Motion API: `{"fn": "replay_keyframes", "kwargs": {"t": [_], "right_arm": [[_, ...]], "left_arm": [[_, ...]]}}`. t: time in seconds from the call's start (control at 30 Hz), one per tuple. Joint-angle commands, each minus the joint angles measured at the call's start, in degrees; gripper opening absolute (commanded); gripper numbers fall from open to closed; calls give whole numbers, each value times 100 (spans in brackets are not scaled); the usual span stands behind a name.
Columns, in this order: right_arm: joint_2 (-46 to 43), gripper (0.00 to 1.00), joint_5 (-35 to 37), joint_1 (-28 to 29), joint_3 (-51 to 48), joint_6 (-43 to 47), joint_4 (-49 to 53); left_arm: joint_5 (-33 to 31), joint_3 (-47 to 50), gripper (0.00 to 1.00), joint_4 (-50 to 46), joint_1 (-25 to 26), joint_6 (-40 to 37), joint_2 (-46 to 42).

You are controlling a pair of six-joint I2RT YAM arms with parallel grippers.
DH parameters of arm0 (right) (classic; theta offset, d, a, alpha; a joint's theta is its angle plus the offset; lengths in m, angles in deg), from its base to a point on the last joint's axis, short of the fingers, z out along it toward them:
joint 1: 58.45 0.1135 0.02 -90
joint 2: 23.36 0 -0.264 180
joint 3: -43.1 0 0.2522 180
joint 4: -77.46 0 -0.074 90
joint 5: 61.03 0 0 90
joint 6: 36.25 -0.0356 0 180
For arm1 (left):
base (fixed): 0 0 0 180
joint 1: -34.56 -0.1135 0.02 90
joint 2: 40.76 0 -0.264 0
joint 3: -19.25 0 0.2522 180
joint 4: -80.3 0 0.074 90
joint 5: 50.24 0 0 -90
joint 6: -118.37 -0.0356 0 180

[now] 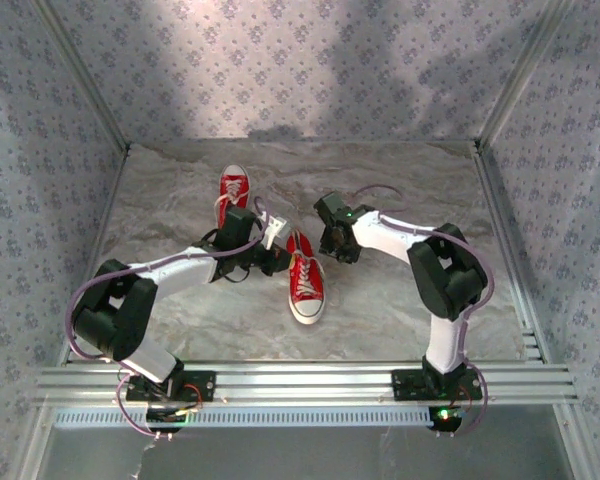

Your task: Tie the shoes

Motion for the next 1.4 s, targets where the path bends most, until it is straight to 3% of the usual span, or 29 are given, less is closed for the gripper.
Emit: {"fn": "replay_keyframes", "kwargs": {"t": [0.0, 0.23, 0.43, 0.53, 0.77, 1.07, 1.13, 1.23, 1.37], "right_arm": [[351, 43, 132, 10, 294, -220, 435], [829, 42, 131, -46, 586, -144, 543], [690, 11, 49, -194, 468, -113, 472], [-19, 0, 385, -295, 131, -54, 450], [-2325, 0, 1457, -369, -783, 435, 689], [-4585, 0, 1965, -273, -1184, 1349, 1123], [-5146, 0, 1703, -203, -1300, 1907, 849], [-5921, 0, 563, -111, -1633, 2827, -6], [-5846, 0, -456, 33, -1766, 3360, -683]], "left_arm": [[91, 35, 0, 184, 23, 2, -200], [82, 50, 0, 202, 23, -16, -195], [21, 67, 0, 227, 14, 9, -211], [9, 66, 0, 245, 3, 37, -213], [-30, 15, 0, 210, -20, 63, -203], [-37, -12, 0, 219, -69, 103, -178], [-31, -19, 0, 234, -77, 126, -166], [-7, -49, 0, 275, -93, 206, -135], [114, -124, 0, 412, -100, 462, -37]]}}
